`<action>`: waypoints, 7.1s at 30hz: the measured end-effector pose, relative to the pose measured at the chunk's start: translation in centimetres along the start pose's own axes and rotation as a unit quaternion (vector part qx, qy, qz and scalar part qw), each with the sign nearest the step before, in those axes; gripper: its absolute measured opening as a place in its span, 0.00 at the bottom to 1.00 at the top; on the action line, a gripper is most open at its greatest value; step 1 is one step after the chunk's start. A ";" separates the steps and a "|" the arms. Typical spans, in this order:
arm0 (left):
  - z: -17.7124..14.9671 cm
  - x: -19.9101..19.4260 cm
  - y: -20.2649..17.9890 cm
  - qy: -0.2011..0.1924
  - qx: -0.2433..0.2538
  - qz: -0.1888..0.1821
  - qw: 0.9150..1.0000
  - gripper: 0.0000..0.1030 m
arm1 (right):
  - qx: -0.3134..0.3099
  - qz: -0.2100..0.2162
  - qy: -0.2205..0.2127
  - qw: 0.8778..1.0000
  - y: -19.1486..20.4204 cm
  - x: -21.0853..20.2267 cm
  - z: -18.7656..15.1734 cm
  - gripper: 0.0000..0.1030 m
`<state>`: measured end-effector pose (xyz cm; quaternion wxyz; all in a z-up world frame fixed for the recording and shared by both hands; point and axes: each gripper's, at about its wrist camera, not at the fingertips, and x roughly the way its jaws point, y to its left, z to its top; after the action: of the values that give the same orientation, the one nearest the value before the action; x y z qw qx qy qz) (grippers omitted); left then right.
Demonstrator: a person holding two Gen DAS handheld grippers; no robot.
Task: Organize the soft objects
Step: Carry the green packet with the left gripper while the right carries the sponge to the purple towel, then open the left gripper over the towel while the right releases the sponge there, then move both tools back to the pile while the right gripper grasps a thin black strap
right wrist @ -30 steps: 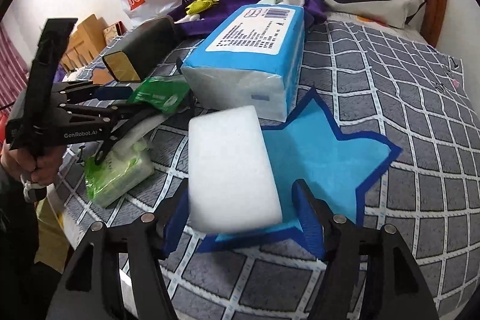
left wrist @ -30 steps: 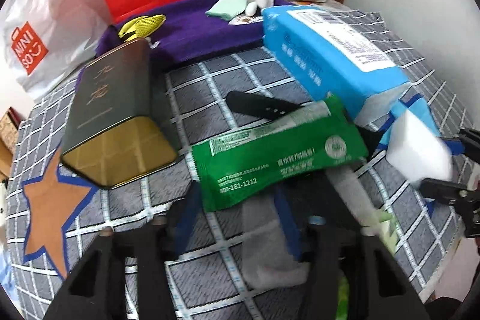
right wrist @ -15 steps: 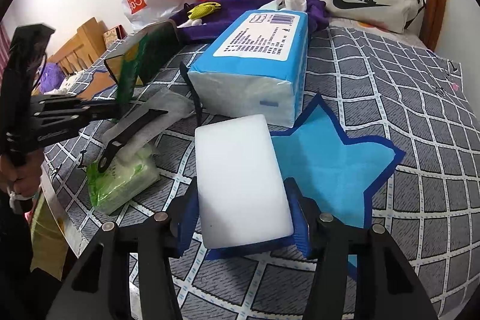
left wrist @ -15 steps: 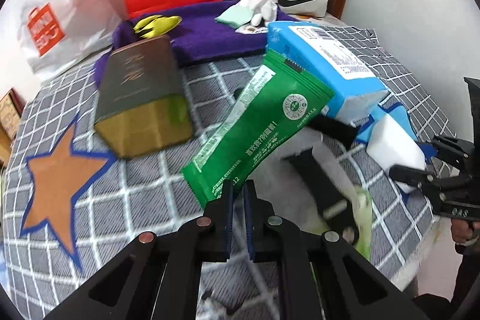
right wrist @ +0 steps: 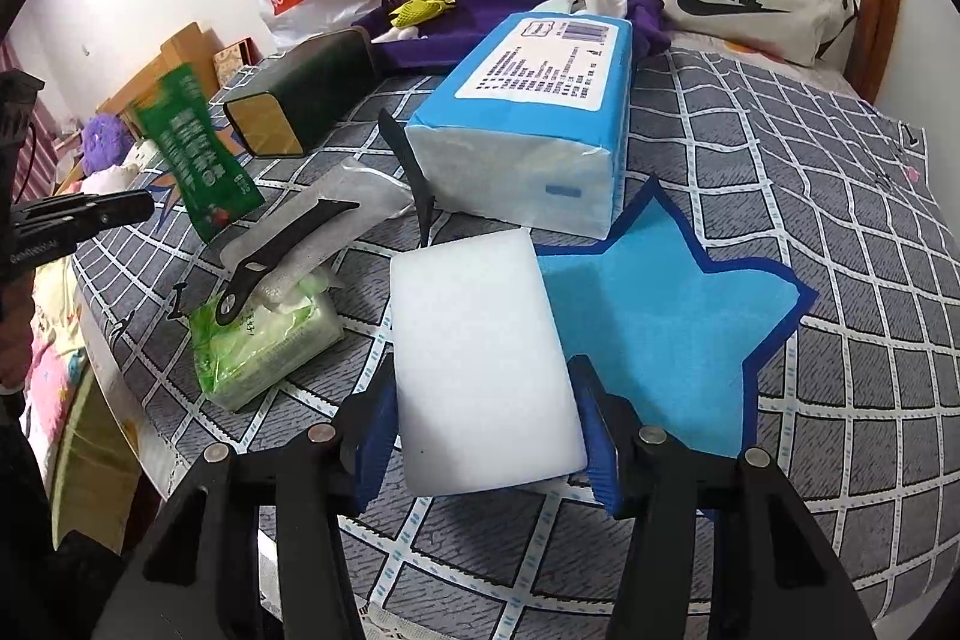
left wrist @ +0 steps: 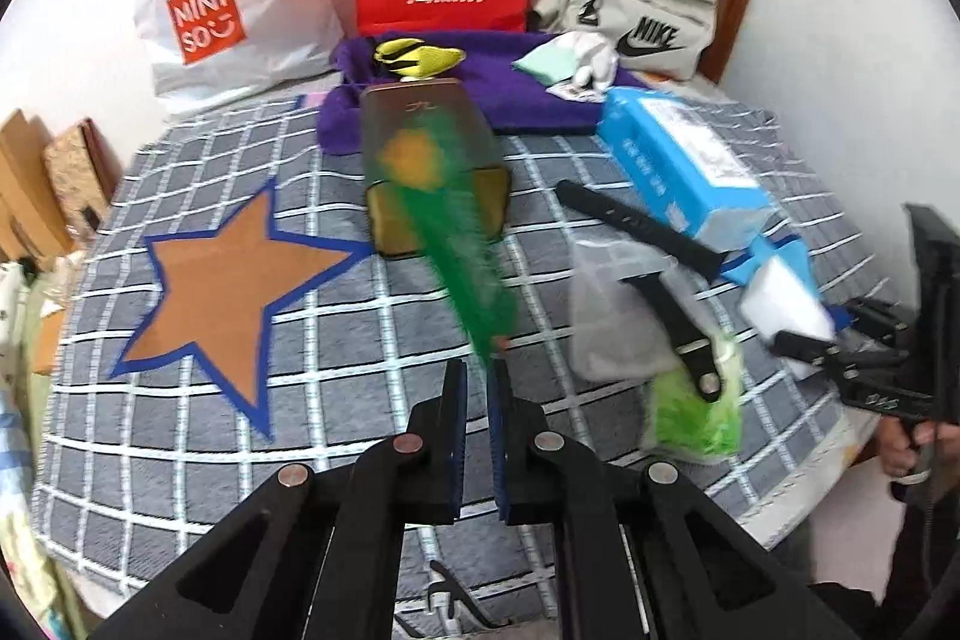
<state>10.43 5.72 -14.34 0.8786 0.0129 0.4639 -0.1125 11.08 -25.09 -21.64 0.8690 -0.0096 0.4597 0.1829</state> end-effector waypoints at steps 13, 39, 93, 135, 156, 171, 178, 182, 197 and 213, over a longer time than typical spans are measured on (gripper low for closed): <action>0.9 5.0 3.2 0.041 -0.123 0.025 0.991 0.52 | 0.011 0.005 0.008 1.000 -0.8 0.4 0.3 0.52; 2.3 7.2 5.5 0.030 -0.185 0.067 0.980 0.27 | -0.010 0.012 -0.036 0.999 -0.1 -1.5 1.9 0.49; 17.6 4.1 2.0 -0.053 -0.105 0.004 0.993 0.22 | 0.027 -0.015 -0.100 0.995 -4.1 -0.1 22.3 0.49; 24.2 18.3 6.4 0.015 -0.144 -0.030 0.989 0.24 | -0.032 -0.021 0.043 0.998 -6.3 15.9 28.1 0.50; 23.5 15.9 7.8 0.028 -0.156 0.006 0.987 0.55 | -0.031 -0.040 -0.016 0.999 -5.8 11.8 28.7 0.82; 17.2 6.2 6.7 -0.030 -0.137 0.017 0.990 0.54 | -0.040 0.012 -0.056 0.998 0.4 2.7 21.6 0.72; 12.4 3.2 6.0 -0.032 -0.150 0.010 0.988 0.54 | -0.046 0.026 -0.013 0.999 2.4 0.8 14.7 0.37; 10.0 2.4 6.6 -0.035 -0.197 -0.004 0.980 0.53 | -0.033 0.041 -0.011 0.999 2.7 -0.1 12.1 0.26; 4.5 3.1 5.6 -0.012 -0.194 -0.015 0.981 0.53 | -0.024 0.019 0.018 0.999 2.5 3.9 6.6 0.26; 3.5 2.7 2.9 -0.001 -0.167 -0.013 0.986 0.53 | -0.018 0.027 -0.030 0.999 1.8 -0.5 3.0 0.03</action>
<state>15.39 7.59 -14.77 0.8673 -0.1400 0.4756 -0.0448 12.59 -23.01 -19.22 0.8767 -0.0078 0.4303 0.2151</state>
